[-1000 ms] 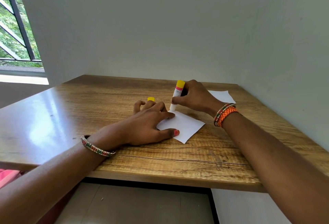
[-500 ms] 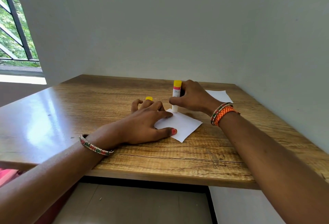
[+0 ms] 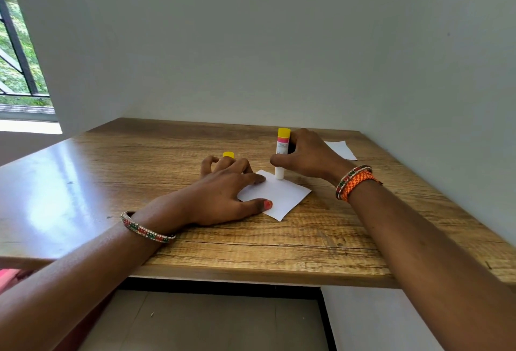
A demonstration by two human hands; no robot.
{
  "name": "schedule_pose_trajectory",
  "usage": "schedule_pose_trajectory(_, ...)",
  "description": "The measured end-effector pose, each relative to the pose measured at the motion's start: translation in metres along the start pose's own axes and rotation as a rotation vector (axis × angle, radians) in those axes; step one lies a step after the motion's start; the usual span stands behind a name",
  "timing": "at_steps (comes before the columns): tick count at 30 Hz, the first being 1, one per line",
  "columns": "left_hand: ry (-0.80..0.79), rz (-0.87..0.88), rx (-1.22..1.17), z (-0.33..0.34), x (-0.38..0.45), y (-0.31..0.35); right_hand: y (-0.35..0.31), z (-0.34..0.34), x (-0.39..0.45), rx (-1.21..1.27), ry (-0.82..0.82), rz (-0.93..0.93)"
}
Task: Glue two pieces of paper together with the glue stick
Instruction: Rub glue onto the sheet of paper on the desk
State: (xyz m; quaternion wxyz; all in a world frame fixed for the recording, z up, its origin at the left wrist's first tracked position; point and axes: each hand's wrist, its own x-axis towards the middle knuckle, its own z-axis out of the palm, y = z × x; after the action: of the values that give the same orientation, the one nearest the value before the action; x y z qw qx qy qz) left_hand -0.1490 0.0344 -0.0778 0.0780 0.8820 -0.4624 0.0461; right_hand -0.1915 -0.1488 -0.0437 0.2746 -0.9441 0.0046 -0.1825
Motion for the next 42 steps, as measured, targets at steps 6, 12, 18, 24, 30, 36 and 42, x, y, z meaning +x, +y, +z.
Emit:
schedule_pose_trajectory(6,-0.003,0.0,0.002,-0.001,-0.001,0.001,0.004,-0.004,-0.01,-0.008,0.025,0.018)
schedule_pose_trajectory(12,0.003,0.003,0.007,-0.001,-0.001,0.0,0.006,-0.01,-0.028,-0.016,0.05,0.032)
schedule_pose_trajectory(18,-0.004,-0.004,0.009,0.0,-0.001,0.0,0.009,-0.014,-0.041,-0.014,0.075,0.069)
schedule_pose_trajectory(24,0.019,0.012,-0.002,0.0,-0.002,-0.001,0.012,-0.019,-0.048,-0.021,0.082,0.095)
schedule_pose_trajectory(30,0.045,0.025,0.013,-0.002,-0.003,0.0,0.015,-0.025,-0.048,0.098,0.162,0.128)
schedule_pose_trajectory(36,0.265,0.009,0.221,0.0,-0.006,0.012,0.017,-0.023,-0.039,0.187,0.334,0.149)
schedule_pose_trajectory(42,0.349,0.148,-0.123,-0.01,-0.012,0.005,0.015,-0.016,-0.038,0.216,0.338,0.138)
